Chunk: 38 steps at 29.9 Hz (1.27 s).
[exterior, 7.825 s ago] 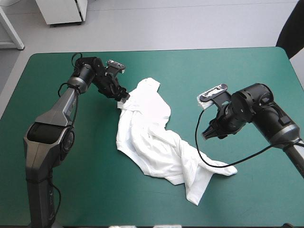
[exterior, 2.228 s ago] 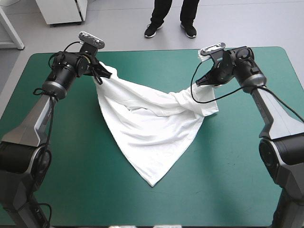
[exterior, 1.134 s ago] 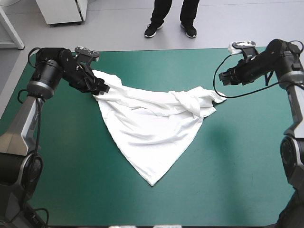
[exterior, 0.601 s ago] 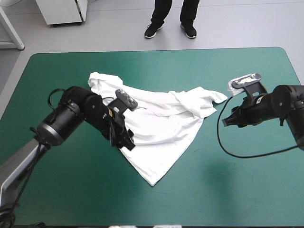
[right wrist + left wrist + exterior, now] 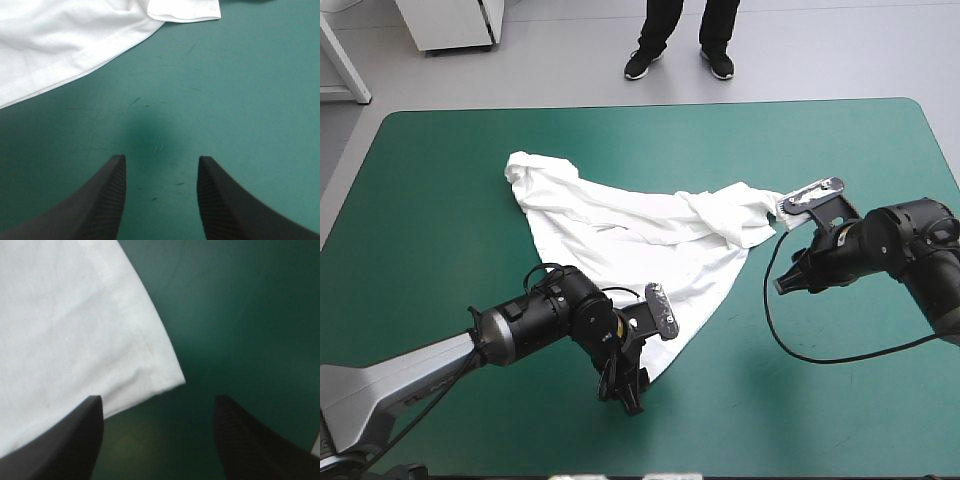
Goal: Fold the cloth
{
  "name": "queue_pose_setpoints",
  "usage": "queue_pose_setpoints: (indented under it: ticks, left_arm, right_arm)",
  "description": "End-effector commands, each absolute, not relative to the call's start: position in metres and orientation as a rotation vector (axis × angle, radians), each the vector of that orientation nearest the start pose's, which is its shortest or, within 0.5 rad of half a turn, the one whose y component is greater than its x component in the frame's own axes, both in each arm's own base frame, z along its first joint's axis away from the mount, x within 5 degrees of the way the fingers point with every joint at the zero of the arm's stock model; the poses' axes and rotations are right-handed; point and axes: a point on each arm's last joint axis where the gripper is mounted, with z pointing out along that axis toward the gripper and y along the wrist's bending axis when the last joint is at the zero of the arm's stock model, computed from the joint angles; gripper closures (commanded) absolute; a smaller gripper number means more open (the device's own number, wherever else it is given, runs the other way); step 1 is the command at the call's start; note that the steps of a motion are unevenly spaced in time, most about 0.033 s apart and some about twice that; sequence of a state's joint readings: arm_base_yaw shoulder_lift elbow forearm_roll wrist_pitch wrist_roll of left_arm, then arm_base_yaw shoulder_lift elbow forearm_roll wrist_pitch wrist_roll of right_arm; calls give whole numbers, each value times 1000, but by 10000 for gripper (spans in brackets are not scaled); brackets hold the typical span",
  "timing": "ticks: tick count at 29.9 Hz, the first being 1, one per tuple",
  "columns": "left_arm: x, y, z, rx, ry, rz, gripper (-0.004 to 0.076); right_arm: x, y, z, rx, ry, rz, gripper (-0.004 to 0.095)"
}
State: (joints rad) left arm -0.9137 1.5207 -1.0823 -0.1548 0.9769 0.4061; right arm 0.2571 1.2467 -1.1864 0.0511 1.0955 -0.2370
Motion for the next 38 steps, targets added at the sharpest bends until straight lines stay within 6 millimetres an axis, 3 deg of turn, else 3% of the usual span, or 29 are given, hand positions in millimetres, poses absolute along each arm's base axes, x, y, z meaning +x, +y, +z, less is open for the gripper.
queue_pose_setpoints:
  ticks: [1, 15, 17, 19, 24, 33, 38]
  left_arm:
    - [169, -245, 260, 1682, 2327, -330, 257]
    - [173, -255, 215, 1686, 2445, -350, 260]
    - [171, -253, 208, 1685, 2474, -348, 283]
    - [168, -250, 201, 1690, 2499, -346, 370]
    - [164, -244, 191, 1695, 2528, -338, 734]
    - [159, -240, 196, 1707, 2564, -350, 733]
    - [156, -237, 207, 1702, 2540, -363, 733]
  right_arm:
    - [228, 64, 368, -610, 2474, 70, 474]
    - [234, 61, 366, -572, 2475, 12, 474]
    - [240, 61, 362, -544, 2487, -8, 475]
    - [249, 62, 354, -546, 2510, -12, 475]
    - [275, 69, 337, -554, 2574, -20, 476]
    - [345, 85, 348, -531, 2529, -34, 474]
    - [380, 85, 336, -500, 2551, -38, 474]
